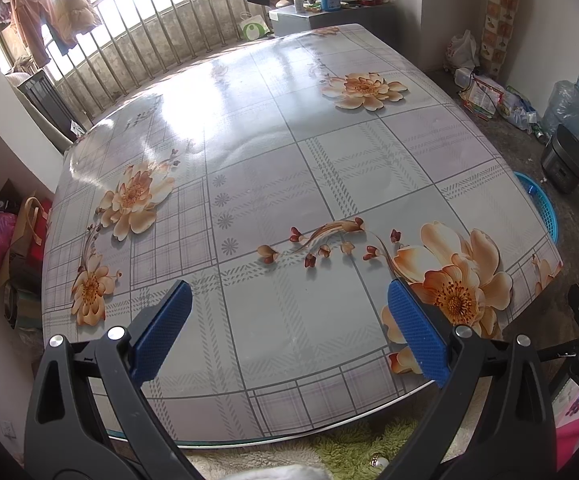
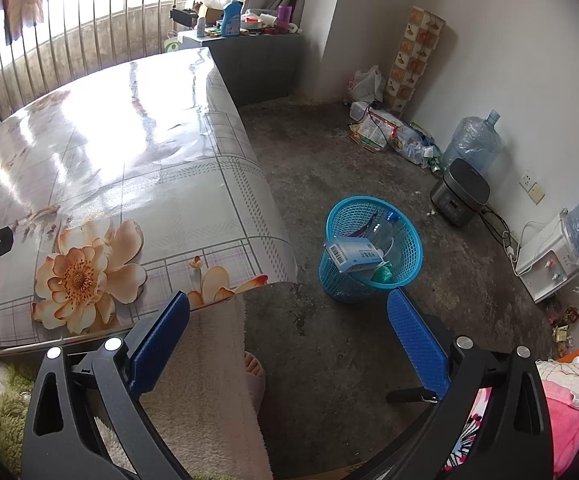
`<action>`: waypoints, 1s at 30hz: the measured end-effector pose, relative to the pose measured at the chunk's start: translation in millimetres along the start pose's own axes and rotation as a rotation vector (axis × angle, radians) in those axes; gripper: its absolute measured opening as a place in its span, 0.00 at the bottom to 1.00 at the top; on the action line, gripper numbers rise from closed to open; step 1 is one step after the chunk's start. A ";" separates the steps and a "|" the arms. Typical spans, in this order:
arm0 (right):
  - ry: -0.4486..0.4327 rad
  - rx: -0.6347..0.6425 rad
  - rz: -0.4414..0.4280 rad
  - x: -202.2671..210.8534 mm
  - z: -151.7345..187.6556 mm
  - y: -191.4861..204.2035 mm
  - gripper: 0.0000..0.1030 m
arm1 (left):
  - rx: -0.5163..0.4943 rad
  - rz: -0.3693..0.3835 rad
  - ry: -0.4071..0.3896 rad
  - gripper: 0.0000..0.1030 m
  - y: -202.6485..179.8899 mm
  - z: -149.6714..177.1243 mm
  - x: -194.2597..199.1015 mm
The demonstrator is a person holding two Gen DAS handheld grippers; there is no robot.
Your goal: Collect trash
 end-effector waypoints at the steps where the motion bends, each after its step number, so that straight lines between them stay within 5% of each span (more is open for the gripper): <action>1: 0.001 -0.001 -0.001 -0.4 0.3 0.0 0.94 | 0.000 0.000 -0.001 0.91 -0.2 0.0 0.2; 30: -0.004 0.000 0.001 2.0 -2.2 0.8 0.94 | -0.002 0.004 -0.005 0.91 -1.5 -1.4 1.6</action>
Point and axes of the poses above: each gripper's, at about its wrist camera, not at the fingertips, and x roughly against the way its jaws point, y to its left, z to its underside, the point moved 8 cm from there along -x, roughly the way its jaws point, and after that the axes turned 10 degrees about y, right-handed, at the moved point
